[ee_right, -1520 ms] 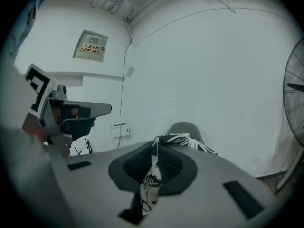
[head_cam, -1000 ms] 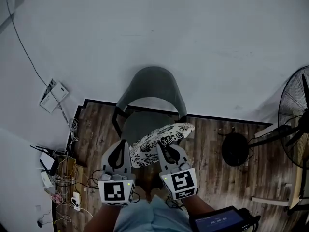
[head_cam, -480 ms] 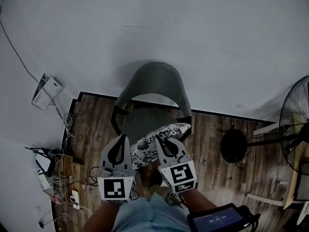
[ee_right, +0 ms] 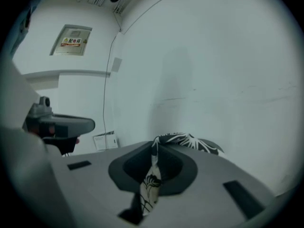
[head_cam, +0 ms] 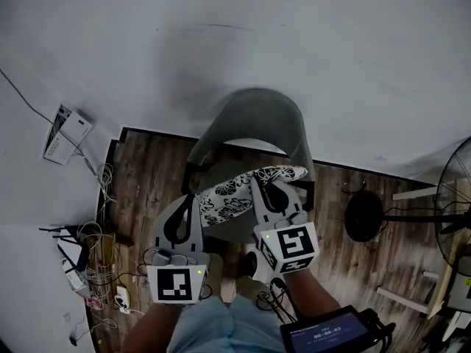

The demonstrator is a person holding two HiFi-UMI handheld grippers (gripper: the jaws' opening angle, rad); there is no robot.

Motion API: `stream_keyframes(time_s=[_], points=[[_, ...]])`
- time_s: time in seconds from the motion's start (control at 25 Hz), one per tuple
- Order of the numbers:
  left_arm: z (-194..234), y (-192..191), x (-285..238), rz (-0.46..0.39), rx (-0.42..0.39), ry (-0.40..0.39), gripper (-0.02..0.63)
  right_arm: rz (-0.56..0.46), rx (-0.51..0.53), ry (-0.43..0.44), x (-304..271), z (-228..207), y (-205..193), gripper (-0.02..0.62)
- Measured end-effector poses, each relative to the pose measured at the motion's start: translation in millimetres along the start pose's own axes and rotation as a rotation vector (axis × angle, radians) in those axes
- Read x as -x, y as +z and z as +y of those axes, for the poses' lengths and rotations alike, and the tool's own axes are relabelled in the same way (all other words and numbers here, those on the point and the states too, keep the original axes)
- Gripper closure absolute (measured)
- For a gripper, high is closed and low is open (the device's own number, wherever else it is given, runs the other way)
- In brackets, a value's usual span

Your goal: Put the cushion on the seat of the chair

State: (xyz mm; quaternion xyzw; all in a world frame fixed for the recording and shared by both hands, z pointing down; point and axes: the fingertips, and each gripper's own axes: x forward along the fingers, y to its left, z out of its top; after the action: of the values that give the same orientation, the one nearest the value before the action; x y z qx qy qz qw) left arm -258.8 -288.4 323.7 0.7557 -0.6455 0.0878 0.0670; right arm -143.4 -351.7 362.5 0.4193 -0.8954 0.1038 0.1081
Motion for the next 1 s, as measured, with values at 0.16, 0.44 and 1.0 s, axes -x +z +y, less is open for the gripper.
stream_keyframes(time_s=[0.16,0.44,1.0], points=[[6.0,-20.9,-16.4,0.062,0.016,-0.034,0.597,-0.034,-0.139,-0.062,-8.0,-16.4,-20.0,0.578],[-9.6,-75.5,-42.5,0.092,-0.021,-0.093,0.597,0.145,-0.477,-0.218,3.6,-62.9,-241.5,0.578],[-89.1,-179.7,-51.5,0.182,-0.023,-0.167,0.597,0.408,-0.442,-0.277,57.8,-89.5,-454.6,0.565]])
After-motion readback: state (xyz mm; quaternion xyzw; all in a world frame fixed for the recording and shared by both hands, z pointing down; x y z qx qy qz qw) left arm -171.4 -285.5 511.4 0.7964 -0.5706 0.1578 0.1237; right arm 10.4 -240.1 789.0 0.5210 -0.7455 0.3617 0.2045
